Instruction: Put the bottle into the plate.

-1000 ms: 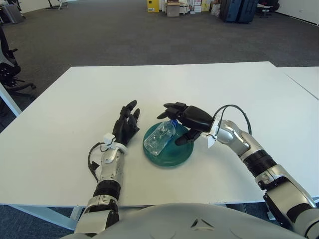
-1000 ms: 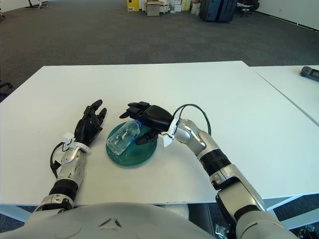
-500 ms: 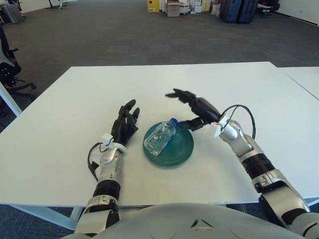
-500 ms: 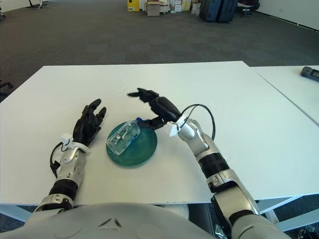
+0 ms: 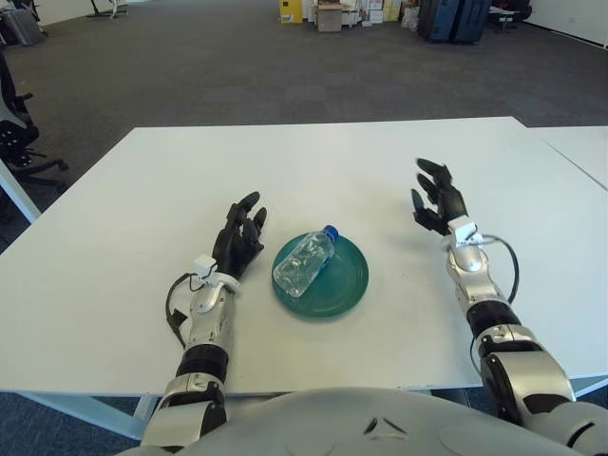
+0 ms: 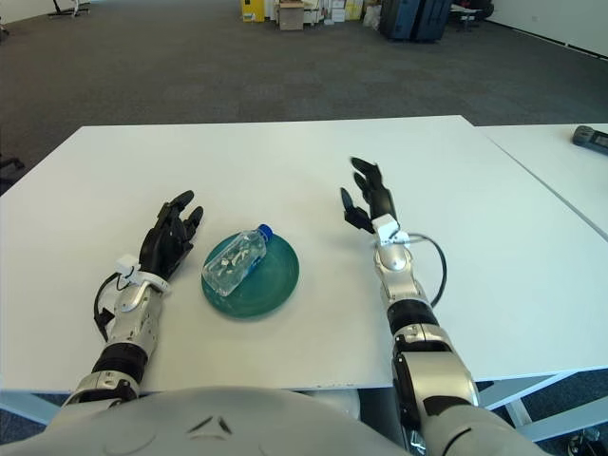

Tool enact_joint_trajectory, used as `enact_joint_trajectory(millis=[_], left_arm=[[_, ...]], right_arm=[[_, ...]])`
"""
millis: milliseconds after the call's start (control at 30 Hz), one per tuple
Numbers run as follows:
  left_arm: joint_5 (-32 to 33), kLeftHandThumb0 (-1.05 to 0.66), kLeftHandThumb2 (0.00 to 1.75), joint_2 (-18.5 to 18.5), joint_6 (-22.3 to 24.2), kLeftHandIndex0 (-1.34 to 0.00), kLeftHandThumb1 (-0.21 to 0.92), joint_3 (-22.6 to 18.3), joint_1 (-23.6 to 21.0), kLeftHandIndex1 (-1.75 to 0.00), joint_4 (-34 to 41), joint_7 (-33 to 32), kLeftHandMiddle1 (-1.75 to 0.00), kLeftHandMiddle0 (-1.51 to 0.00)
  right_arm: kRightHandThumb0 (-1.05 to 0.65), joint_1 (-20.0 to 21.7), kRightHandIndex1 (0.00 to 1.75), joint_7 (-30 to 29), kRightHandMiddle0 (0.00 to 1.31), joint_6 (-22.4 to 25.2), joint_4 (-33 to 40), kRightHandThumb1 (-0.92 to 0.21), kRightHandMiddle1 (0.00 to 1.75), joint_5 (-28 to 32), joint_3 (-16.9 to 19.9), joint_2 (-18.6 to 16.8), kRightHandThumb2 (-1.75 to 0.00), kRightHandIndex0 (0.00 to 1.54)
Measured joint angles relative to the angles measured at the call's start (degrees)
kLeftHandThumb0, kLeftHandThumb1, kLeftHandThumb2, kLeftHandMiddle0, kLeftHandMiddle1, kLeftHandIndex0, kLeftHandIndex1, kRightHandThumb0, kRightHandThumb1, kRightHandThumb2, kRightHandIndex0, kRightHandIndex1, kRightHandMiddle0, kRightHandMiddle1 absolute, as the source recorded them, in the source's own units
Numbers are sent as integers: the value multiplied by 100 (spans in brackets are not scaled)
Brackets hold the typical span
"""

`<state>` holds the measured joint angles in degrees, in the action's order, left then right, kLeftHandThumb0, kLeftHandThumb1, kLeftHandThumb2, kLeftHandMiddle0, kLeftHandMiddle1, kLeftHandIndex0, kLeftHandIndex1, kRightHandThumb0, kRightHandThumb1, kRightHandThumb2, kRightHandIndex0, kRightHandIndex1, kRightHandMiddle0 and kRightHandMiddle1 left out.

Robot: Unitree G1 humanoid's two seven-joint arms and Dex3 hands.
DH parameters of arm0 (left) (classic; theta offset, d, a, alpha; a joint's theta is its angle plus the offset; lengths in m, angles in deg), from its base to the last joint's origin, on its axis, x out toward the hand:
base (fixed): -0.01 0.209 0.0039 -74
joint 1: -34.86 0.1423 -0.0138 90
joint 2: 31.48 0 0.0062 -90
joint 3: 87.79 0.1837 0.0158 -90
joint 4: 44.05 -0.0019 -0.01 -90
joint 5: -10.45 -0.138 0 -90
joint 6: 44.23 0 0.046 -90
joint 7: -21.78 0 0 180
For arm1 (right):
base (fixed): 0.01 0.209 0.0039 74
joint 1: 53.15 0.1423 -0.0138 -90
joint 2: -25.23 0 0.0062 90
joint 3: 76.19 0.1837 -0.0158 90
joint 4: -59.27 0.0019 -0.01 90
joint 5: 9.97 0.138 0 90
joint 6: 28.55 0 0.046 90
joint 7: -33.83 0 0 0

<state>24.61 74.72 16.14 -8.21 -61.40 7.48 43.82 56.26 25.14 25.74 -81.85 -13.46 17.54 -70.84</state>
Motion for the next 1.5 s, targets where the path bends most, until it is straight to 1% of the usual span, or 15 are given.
enact_joint_trajectory(millis=[200, 400, 600, 900, 1100, 1500], left_arm=[[6, -83, 90, -3, 17, 0, 92, -6, 1, -68, 1, 0, -1, -36], [7, -83, 90, -2, 44, 0, 92, -2, -4, -68, 18, 0, 0, -36], [2, -85, 90, -8, 54, 0, 92, -6, 2, -67, 33, -29, 0, -34], [6, -85, 90, -8, 77, 0, 92, -9, 36, -69, 84, -38, -1, -35], [6, -86, 90, -6, 79, 0, 92, -11, 38, -69, 88, -38, -1, -36], [3, -85, 91, -6, 79, 0, 92, -12, 40, -72, 89, -44, -1, -38]], right_arm=[[-64, -105, 1, -216, 0, 17, -332, -92, 53, 16, 106, -265, -79, 28], [-64, 9, 1, -205, 0, 117, -525, -92, 56, 49, 149, -452, -81, 29], [-68, 154, 0, -285, 0, 158, -727, -92, 58, 23, 174, -446, -85, 28], [-75, 185, 0, -371, 0, 212, -776, -92, 62, -125, 96, -398, -89, 27], [-76, 213, 0, -389, 0, 303, -844, -92, 62, -189, 56, -394, -90, 27], [-76, 219, 0, -383, 0, 301, -930, -92, 62, -200, -2, -408, -90, 27]])
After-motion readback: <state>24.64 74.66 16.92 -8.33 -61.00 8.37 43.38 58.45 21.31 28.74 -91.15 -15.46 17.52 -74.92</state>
